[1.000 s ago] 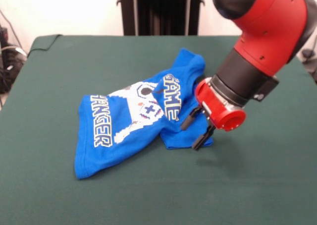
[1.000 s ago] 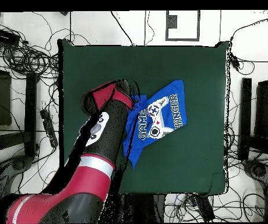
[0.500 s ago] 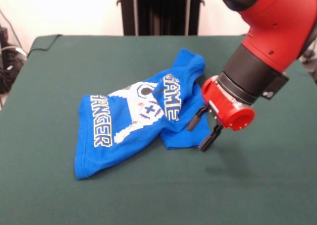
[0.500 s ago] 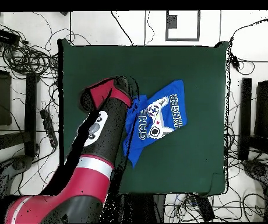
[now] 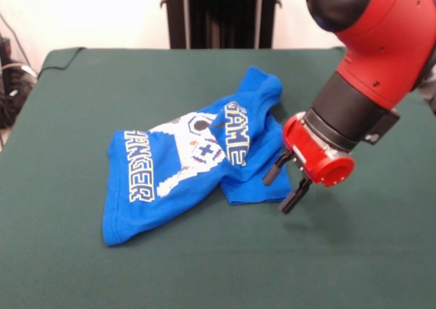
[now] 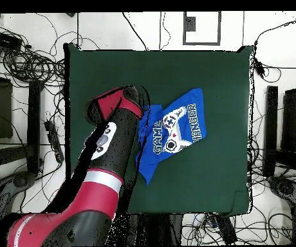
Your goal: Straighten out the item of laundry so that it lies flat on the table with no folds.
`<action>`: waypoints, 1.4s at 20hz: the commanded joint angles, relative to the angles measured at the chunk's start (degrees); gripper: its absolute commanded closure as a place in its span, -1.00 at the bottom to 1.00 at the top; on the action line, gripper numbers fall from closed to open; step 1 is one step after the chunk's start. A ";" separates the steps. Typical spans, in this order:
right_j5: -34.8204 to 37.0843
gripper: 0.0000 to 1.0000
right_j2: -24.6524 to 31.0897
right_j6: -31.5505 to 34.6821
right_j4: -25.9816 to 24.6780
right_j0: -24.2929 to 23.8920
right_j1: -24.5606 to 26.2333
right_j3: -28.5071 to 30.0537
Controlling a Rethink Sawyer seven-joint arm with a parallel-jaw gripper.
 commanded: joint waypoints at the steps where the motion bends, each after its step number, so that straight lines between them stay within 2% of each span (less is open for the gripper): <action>1: 4.12 -1.00 5.06 4.93 3.12 1.83 4.74 -0.29; 5: 6.18 -1.00 5.01 4.56 3.54 1.91 4.06 1.35; 8: 9.74 -1.00 3.35 7.29 4.56 2.69 4.59 1.57; 11: 10.18 -1.00 1.84 7.52 3.90 3.21 5.39 1.67; 19: 10.20 -1.00 3.58 -2.45 0.57 2.10 2.46 4.11; 20: 10.34 1.00 3.52 -3.02 0.19 2.14 2.38 4.01; 28: 9.62 1.00 4.26 -6.11 -0.81 1.50 2.04 3.35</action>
